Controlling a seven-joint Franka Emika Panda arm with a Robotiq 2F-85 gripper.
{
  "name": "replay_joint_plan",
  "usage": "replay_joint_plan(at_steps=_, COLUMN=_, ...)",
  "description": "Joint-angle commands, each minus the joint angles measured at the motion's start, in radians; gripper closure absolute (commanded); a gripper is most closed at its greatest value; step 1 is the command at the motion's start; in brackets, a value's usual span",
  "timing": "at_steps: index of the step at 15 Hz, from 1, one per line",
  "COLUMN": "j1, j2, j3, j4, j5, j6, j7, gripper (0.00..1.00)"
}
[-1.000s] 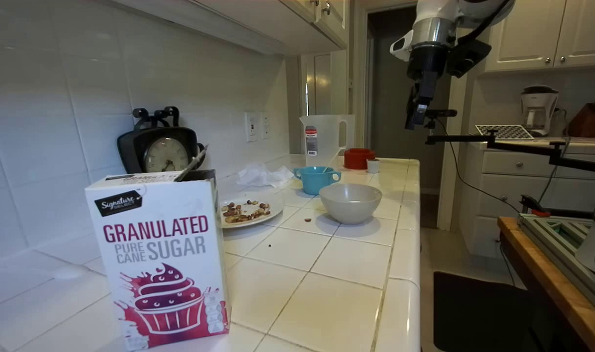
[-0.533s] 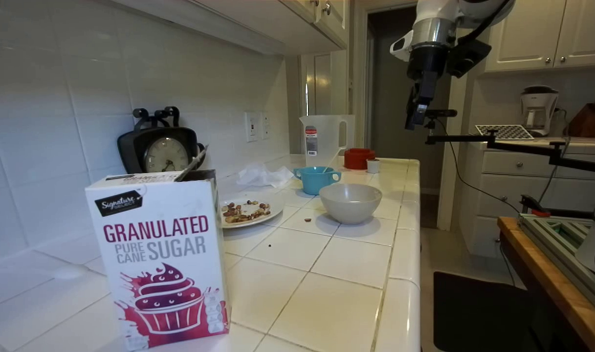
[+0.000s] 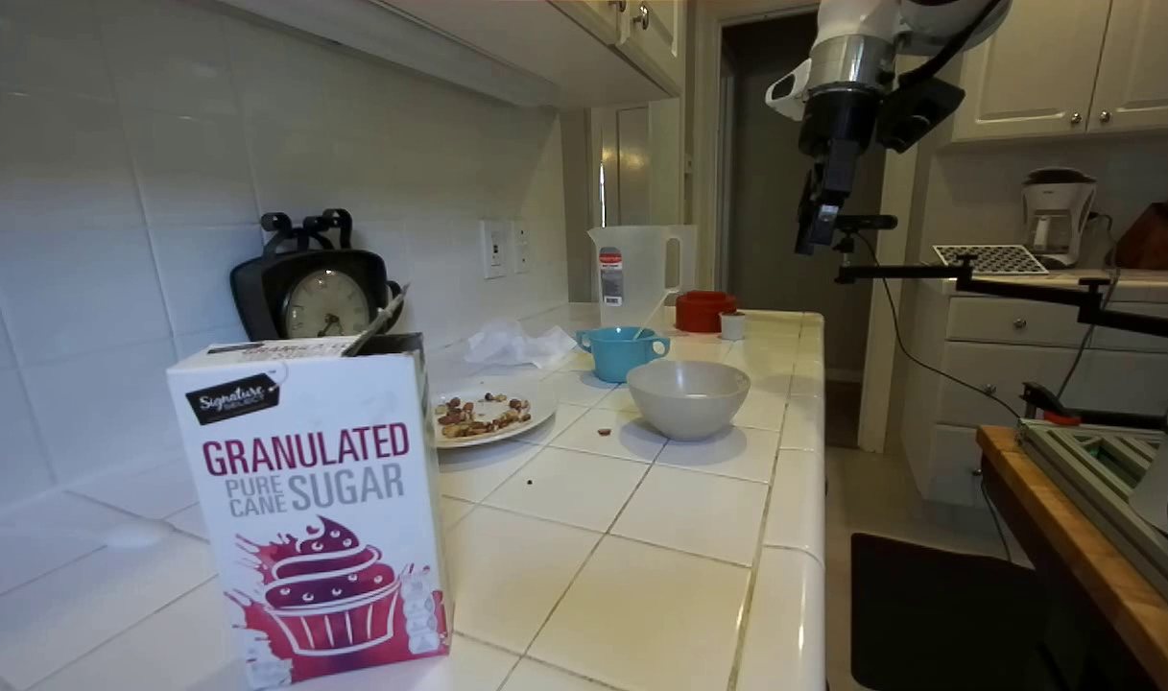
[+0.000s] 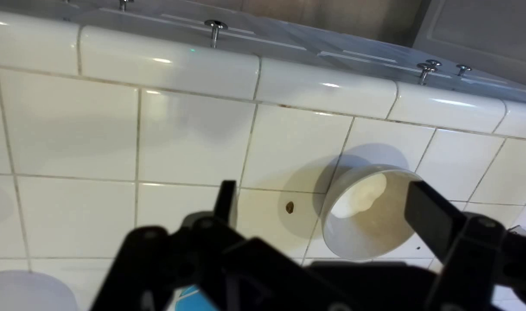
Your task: Use the straw to stir in the brown bowl
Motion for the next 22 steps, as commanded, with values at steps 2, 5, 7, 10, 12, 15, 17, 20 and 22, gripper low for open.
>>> replay_joint_plan(at_steps=2, j1=-0.013, j2=0.002, j3=0.012, j4=0.002, j5=0.008, j6=-0.003, j7=-0.005, gripper=0.0)
replay_joint_plan(at_steps=5, j1=-0.013, j2=0.007, j3=0.014, j4=0.006, j5=0.011, j6=0.002, j7=-0.004, gripper=0.0)
replay_joint_plan(at_steps=7, j1=-0.015, j2=0.033, j3=0.005, j4=0.032, j5=0.03, j6=0.013, j7=0.009, gripper=0.0)
replay_joint_plan(at_steps=10, j1=-0.021, j2=0.079, j3=-0.004, j4=0.079, j5=0.055, j6=0.025, j7=0.031, gripper=0.0)
replay_joint_plan(at_steps=12, j1=-0.028, j2=0.123, j3=-0.012, j4=0.125, j5=0.077, j6=0.027, j7=0.048, gripper=0.0)
replay_joint_plan(at_steps=15, j1=-0.04, j2=0.222, j3=-0.026, j4=0.216, j5=0.118, j6=0.005, j7=0.067, gripper=0.0)
replay_joint_plan(at_steps=17, j1=-0.042, j2=0.282, j3=-0.034, j4=0.269, j5=0.152, j6=-0.025, j7=0.055, gripper=0.0)
replay_joint_plan(at_steps=20, j1=-0.05, j2=0.37, j3=-0.035, j4=0.357, j5=0.214, j6=-0.108, j7=0.033, gripper=0.0)
replay_joint_plan(at_steps=22, j1=-0.058, j2=0.421, j3=-0.035, j4=0.416, j5=0.26, j6=-0.195, j7=-0.002, gripper=0.0)
